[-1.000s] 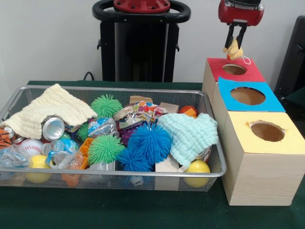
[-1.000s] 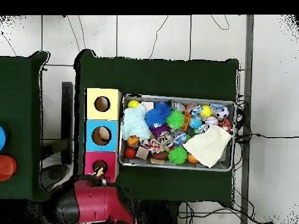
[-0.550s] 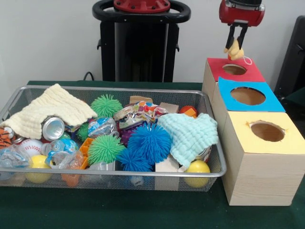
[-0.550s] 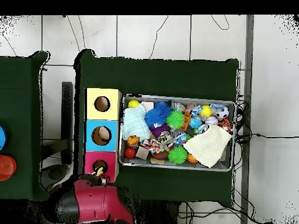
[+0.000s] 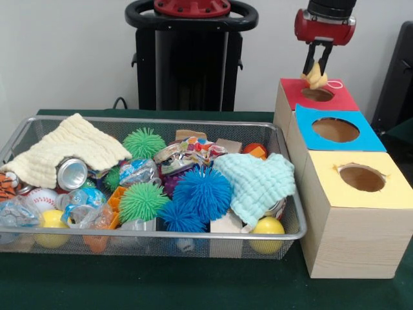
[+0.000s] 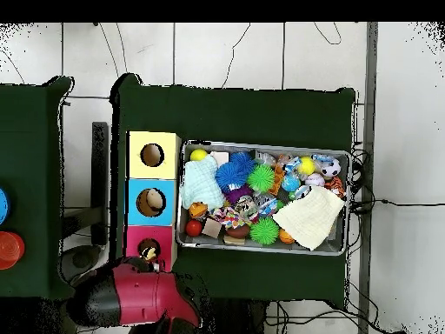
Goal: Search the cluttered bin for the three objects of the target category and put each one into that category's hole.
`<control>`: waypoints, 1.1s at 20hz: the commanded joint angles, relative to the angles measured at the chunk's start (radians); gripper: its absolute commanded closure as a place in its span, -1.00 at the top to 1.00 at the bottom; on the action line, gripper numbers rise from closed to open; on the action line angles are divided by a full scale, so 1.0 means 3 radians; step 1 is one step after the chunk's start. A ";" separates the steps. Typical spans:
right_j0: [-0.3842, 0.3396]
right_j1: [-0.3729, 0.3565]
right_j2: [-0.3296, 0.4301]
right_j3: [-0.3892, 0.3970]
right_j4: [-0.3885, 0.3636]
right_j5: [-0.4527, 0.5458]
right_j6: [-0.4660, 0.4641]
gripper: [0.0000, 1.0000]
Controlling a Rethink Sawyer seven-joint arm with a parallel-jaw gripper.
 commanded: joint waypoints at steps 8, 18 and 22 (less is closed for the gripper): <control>-0.0010 0.0149 0.0093 -0.0135 0.0224 -0.0269 0.0759 -1.00; -0.0065 0.0203 0.0123 -0.0166 0.0234 -0.0359 0.0713 -1.00; -0.0076 0.0252 0.0138 -0.0182 0.0251 -0.0433 0.0724 -1.00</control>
